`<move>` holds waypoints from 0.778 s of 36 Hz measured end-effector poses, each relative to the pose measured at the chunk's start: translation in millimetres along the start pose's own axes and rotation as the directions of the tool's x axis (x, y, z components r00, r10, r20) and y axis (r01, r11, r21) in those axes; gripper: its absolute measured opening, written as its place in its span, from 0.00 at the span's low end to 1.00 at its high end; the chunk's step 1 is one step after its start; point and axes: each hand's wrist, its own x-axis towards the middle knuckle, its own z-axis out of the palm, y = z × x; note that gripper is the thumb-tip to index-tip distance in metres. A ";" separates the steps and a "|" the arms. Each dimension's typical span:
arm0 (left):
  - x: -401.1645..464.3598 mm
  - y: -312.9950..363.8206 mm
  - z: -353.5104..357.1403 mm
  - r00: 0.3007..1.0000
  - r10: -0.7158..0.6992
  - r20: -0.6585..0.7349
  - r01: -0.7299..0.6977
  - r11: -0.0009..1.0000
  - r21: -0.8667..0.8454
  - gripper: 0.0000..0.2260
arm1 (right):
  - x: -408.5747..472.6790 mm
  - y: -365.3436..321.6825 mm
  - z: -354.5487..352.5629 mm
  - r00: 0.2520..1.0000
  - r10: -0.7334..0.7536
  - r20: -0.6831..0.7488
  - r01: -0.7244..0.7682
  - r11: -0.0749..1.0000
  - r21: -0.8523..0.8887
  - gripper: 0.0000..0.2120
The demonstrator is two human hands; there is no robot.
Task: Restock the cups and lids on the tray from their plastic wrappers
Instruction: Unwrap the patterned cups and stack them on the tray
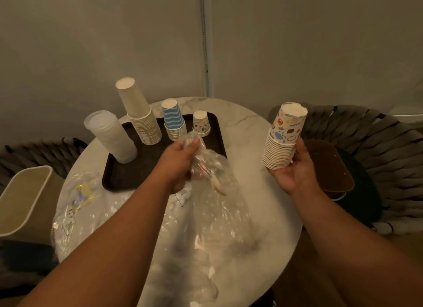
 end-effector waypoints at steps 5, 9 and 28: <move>1.5 -39.8 19.7 0.991 -0.118 0.067 0.111 0.988 0.107 0.12 | 3.8 7.5 11.0 0.998 0.056 -0.033 -0.058 0.997 -0.046 0.26; 11.7 -73.2 34.4 0.972 -0.207 0.108 0.193 0.973 0.122 0.09 | 5.8 20.9 12.4 0.995 0.103 -0.014 -0.103 0.995 -0.013 0.26; 12.7 -111.2 36.2 0.911 0.344 -0.228 -0.019 0.587 0.810 0.32 | 16.8 44.2 -8.8 0.978 0.184 0.098 -0.189 0.981 0.036 0.52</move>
